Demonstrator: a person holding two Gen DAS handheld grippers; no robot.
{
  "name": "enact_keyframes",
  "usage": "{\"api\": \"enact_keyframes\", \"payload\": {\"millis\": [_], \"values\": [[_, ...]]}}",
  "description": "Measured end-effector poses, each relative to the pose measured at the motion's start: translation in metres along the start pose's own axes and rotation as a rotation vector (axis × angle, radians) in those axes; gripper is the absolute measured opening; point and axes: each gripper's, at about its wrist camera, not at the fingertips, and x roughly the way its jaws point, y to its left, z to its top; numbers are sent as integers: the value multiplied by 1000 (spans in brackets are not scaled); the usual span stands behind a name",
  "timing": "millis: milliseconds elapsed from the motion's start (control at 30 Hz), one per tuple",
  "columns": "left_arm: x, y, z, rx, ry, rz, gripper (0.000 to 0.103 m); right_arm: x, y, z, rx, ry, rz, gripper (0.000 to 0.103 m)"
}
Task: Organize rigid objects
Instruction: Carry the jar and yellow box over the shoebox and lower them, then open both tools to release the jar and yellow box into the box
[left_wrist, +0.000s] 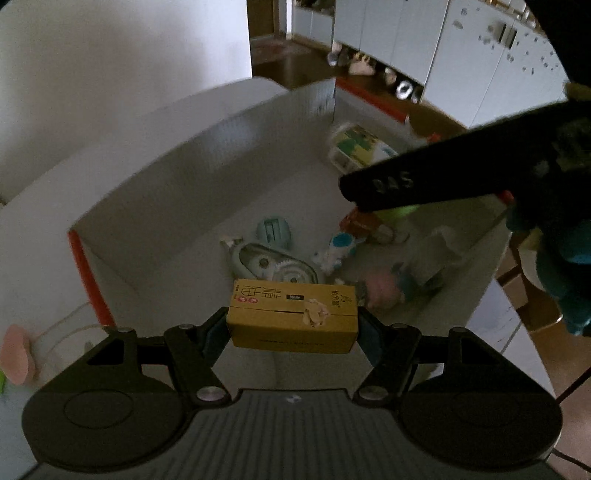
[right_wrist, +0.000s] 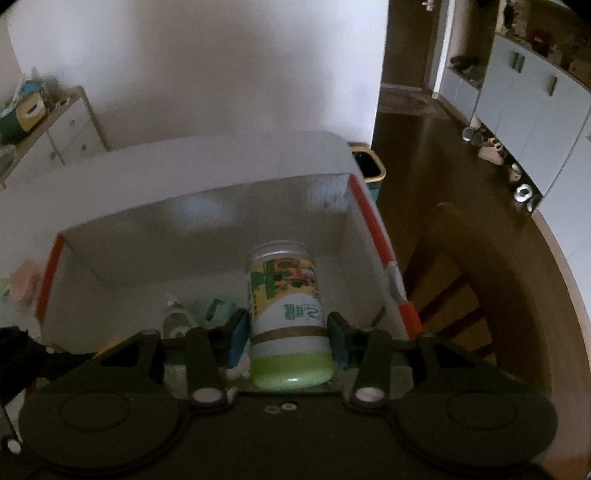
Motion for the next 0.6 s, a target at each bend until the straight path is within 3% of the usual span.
{"api": "enact_keyframes", "payload": {"millis": [367,600], "values": [[25,11,8,-92,107,8,71,24,17,6,-91,54,50,45],[37,10,9,-106,158,13,71,24,23,7,-128,68,33,46]]}}
